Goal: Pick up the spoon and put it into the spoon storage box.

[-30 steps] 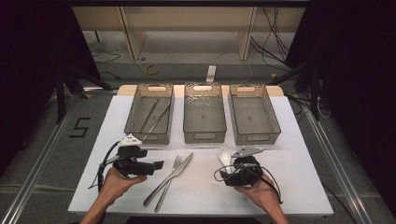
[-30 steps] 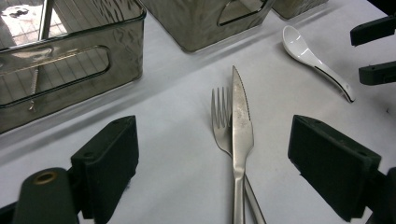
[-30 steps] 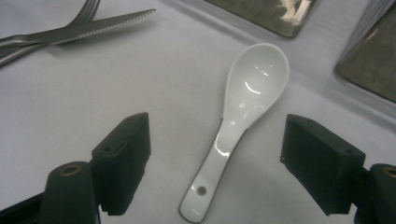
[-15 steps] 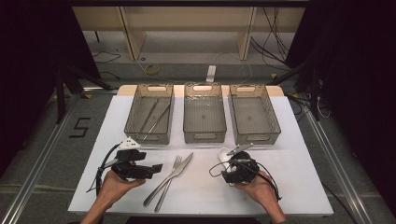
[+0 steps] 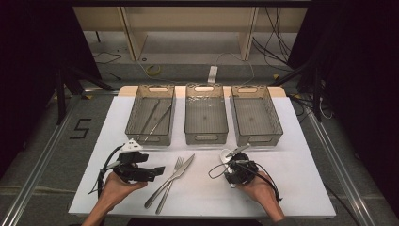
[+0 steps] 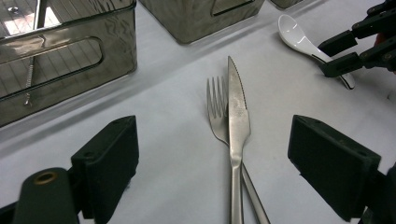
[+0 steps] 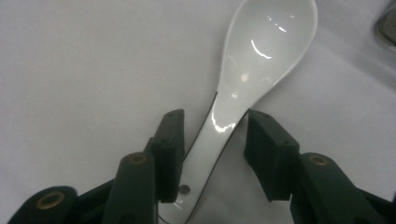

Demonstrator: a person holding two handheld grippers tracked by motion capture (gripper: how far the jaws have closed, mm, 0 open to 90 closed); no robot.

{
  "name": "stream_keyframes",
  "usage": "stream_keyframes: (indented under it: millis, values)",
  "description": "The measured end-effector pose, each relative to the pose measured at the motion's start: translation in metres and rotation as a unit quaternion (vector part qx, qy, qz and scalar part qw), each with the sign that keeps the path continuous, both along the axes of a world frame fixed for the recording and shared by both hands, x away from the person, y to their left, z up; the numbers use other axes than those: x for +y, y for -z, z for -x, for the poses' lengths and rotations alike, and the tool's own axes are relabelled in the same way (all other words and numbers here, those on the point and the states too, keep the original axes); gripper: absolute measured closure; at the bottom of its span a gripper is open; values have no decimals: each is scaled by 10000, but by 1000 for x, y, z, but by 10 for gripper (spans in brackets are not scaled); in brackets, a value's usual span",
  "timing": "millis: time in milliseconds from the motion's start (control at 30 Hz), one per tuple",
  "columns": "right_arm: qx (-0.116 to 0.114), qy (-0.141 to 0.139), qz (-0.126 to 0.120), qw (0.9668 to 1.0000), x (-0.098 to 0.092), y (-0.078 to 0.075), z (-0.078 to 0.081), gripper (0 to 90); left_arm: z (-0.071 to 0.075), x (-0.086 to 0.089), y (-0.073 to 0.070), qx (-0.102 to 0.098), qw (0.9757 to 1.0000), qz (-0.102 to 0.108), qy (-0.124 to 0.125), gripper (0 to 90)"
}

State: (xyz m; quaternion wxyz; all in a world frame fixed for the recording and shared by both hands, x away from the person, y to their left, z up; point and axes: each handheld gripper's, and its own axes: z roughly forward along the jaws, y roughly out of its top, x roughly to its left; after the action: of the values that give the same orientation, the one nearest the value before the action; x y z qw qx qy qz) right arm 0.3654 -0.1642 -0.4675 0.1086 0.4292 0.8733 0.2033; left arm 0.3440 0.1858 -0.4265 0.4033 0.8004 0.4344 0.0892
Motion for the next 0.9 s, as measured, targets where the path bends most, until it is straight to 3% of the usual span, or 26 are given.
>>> stream_keyframes:
  millis: [667,900]
  values:
    - [24,-176,61,9998,3,-1,-4,855,0,0,0,-21,10000,-42,31,159]
    - [40,-195,13,9998,3,-1,-4,862,1,-2,0,-20,10000,-34,69,162]
